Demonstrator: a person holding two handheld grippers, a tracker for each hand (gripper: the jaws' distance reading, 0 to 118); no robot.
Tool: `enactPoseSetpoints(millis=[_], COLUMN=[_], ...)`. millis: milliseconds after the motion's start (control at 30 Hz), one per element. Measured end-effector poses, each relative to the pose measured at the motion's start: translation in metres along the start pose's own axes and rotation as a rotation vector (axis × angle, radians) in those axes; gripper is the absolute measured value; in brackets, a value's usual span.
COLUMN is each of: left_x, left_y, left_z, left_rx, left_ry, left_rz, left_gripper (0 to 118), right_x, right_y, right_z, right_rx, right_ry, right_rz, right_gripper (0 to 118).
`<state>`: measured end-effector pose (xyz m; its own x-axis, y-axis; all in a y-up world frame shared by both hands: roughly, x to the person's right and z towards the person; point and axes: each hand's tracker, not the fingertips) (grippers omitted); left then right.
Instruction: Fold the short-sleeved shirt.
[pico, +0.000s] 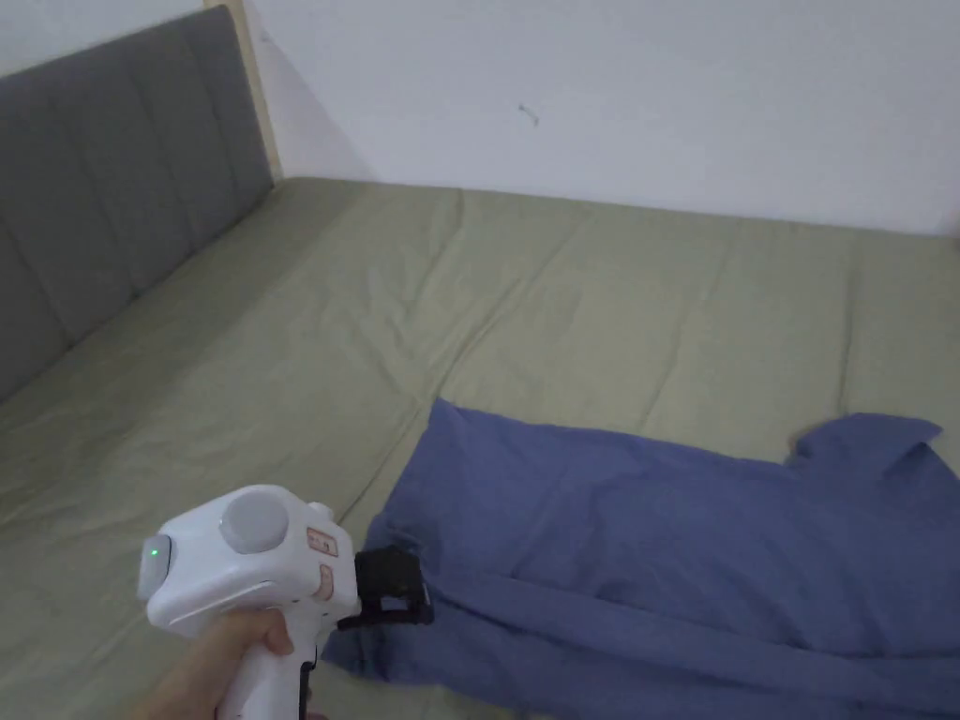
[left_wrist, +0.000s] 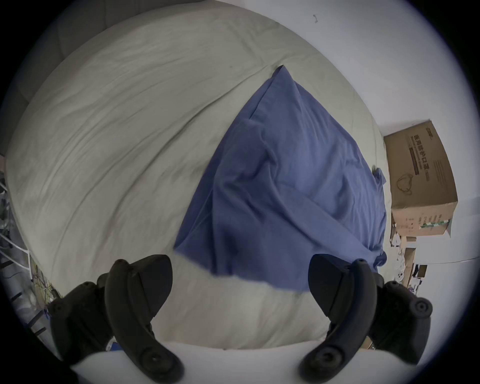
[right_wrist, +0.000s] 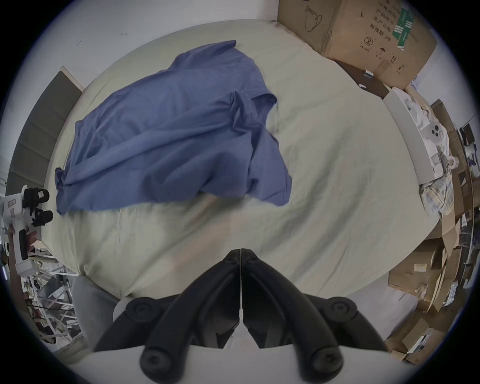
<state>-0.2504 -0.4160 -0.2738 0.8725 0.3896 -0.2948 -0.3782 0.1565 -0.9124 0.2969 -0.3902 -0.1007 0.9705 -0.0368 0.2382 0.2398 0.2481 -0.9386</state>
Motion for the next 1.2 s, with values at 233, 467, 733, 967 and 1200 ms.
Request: enactPoseSetpoints(millis=[233, 467, 733, 967, 1200], left_x=[-0.007, 0.006, 0.011, 0.024, 0.019], left_y=[0.005, 0.016, -0.005, -0.002, 0.004], left_z=[-0.045, -0.051, -0.035, -0.037, -0.04], left_rx=[-0.002, 0.016, -0.006, -0.022, -0.034], left_ry=[0.049, 0.067, 0.095, 0.131, 0.127], left_rz=[-0.02, -0.05, -0.062, -0.097, -0.099], left_gripper=[42, 7, 7, 7, 7], right_x=[0.001, 0.004, 0.029, 0.024, 0.025], right_y=[0.019, 0.028, 0.055, 0.087, 0.09], right_z=[-0.005, -0.014, -0.043, -0.068, -0.123], right_rx=[0.018, 0.027, -0.057, -0.054, -0.172], right_ry=[-0.044, -0.063, -0.055, -0.06, -0.006], right_rz=[0.027, 0.04, -0.006, 0.047, 0.014], right_gripper=[0, 0, 118, 118, 116])
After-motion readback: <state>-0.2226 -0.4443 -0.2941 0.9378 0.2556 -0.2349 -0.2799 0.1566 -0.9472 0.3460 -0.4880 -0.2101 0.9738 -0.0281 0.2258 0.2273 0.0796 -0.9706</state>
